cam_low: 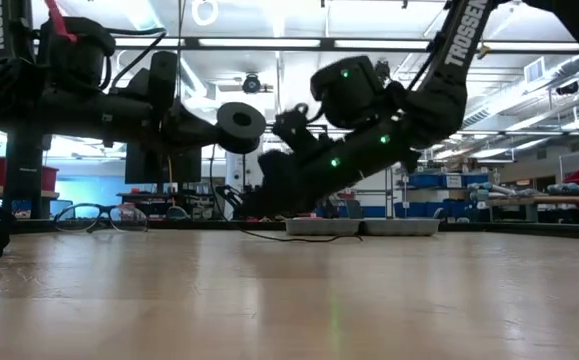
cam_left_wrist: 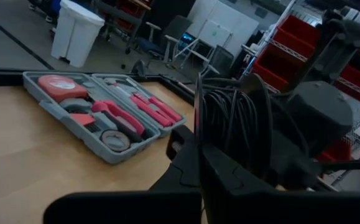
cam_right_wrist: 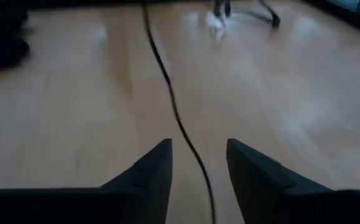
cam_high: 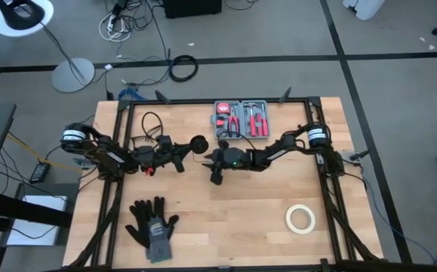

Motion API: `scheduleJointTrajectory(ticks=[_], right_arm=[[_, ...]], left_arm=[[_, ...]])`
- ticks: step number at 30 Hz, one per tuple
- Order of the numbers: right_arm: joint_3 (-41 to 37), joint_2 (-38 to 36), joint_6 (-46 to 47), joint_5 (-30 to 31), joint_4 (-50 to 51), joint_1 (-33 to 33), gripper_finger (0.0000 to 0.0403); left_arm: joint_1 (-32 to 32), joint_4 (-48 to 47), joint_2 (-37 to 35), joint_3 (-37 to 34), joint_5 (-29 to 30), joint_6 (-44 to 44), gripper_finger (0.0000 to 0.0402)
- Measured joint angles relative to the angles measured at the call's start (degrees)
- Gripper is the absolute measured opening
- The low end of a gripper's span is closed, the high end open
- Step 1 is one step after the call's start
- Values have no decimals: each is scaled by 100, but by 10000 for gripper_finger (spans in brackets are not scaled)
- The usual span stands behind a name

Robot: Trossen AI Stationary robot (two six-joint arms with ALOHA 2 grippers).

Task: Coil cords
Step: Coil the black wire onto the black spool

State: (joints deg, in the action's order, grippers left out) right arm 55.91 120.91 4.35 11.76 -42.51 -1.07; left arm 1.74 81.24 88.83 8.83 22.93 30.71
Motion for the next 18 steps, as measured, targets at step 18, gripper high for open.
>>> scheduleJointTrajectory(ticks=[18], right_arm=[[52, -36, 584, -12, 1255, -90, 12]], left_arm=[[0, 157, 1, -5, -14, 1, 0]])
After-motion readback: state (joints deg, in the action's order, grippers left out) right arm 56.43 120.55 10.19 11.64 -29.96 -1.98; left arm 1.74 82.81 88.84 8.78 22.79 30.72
